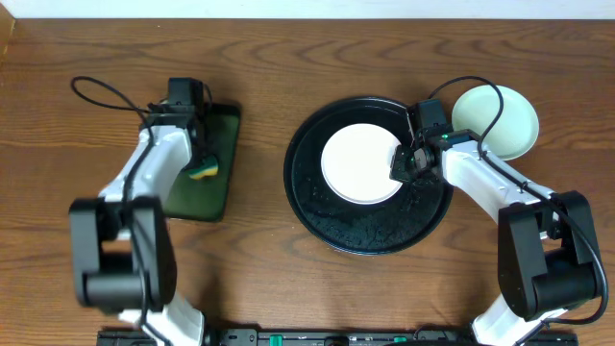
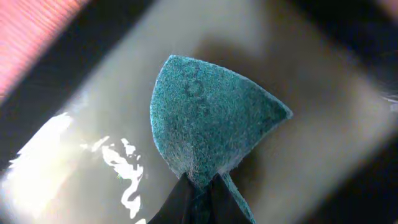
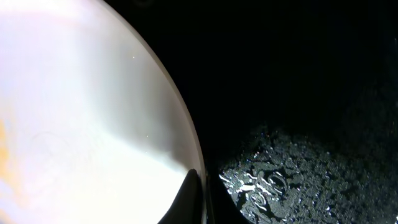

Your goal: Clean dirty plates on tray and stack at the side

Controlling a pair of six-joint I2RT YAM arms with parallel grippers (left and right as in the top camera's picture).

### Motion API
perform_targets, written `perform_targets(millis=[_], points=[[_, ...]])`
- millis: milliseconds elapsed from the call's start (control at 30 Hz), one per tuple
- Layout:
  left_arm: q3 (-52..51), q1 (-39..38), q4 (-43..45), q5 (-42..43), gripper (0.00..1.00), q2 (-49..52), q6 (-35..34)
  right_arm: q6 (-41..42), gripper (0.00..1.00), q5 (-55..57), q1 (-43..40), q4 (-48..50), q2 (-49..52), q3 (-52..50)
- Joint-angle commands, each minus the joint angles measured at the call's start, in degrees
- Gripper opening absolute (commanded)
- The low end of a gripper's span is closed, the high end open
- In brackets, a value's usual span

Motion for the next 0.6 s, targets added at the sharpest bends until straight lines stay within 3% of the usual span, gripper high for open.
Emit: perform_targets(millis=[0,100,200,333,367,467,567], points=[[0.1,0.0,-0.2,-0.5,0.07,-10.0,0.5,-4.2,0.01,-1.7,-0.2,1.4,-0.3,0.3],[0.1,-0.1,-0.5,0.4,0.08,-13.7,0.5,-10.4,0.01,-5.9,0.2,3.7,-1.2,0.3],[0.1,-0.1,-0.9,10.7,0.07,-14.3,1.7,-15.8,0.01,-7.8,0.5,4.7,-1.2,0.3],[0.1,-1.5,-0.9,24.0,0.08,-13.7,9.7,-17.9,0.01,-8.3,0.3,4.9,-1.2,0.3],[0.1,-2.3,-1.0,25.0,0.07,-13.7,10.5,-17.9,0.04,-8.3,0.2,5.0,-1.2,0.3],[0.1,-5.4,-0.9,24.9,0.07,-13.6,10.9,-12.8,0.30,-8.3,-0.7,5.2,-1.2,0.3],[0.1,-7.7,-0.9,24.9,0.07,-13.6,10.9,-9.7,0.30,-8.3,-1.1,4.7,-1.2,0.3]])
